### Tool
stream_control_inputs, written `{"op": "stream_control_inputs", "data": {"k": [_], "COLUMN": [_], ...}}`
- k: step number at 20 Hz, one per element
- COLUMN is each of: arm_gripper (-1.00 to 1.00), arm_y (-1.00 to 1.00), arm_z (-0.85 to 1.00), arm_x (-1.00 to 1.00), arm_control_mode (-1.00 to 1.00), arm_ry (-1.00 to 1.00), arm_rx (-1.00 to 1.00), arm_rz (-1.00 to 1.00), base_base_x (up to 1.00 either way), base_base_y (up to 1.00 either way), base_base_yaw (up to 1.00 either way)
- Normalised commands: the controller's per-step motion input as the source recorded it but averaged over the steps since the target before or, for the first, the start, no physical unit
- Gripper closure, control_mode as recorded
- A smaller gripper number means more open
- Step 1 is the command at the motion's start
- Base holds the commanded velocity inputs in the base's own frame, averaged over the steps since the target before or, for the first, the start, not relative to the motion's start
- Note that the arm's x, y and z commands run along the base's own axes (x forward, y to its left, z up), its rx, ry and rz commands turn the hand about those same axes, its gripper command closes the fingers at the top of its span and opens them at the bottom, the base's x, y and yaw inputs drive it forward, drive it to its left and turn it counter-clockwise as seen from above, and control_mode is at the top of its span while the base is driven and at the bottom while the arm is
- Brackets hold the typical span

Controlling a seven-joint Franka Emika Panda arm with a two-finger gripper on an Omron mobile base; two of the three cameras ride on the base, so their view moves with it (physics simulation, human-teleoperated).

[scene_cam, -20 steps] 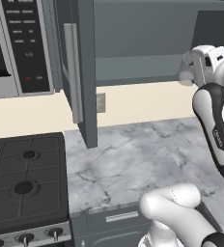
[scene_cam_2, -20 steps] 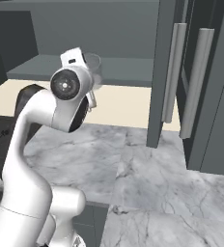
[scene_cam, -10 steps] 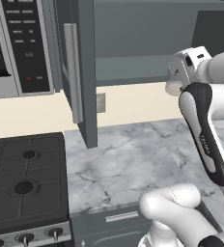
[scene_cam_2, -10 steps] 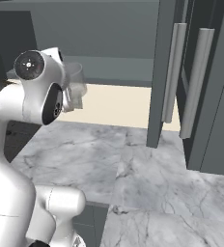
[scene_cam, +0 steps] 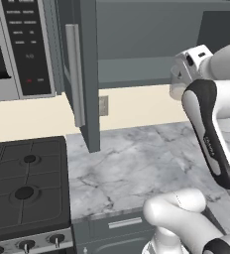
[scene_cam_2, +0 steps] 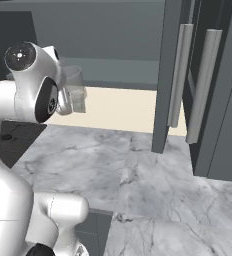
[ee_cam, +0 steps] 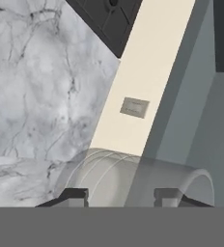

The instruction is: There is a bowl on the dining counter. Grab a lemon wedge from the fridge and place it in the bowl. Then get the liquor bottle and glass cup from the cabinet and place them next to the bowl.

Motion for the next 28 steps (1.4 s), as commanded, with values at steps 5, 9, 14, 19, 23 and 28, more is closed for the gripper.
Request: {"op": "stream_control_inputs", "data": {"k": [5,9,14,19,23,28], "arm_gripper": [1.0,1.0,1.0,1.0,1.0,1.0], "arm_y": [0.0,0.0,0.0,0.02,0.0,0.0], "arm_z": [0.0,0.0,0.0,0.0,0.0,0.0], "arm_x": [-0.52,-0.61,-0.6,-0.53,-0.19,0.0], "arm_control_mode": [-1.0,-1.0,-1.0,-1.0,-1.0,-1.0], "arm_ry": [-0.15,-0.18,-0.13,-0.04,0.04,0.18], "arm_rx": [-0.01,-0.02,-0.01,-0.01,0.0,0.0], "arm_rz": [0.0,0.0,-0.03,-0.05,-0.01,0.0], "base_base_x": [0.0,0.0,0.0,0.0,0.0,0.0], "base_base_y": [0.0,0.0,0.0,0.0,0.0,0.0], "base_base_yaw": [0.0,0.0,0.0,0.0,0.0,0.0]}}
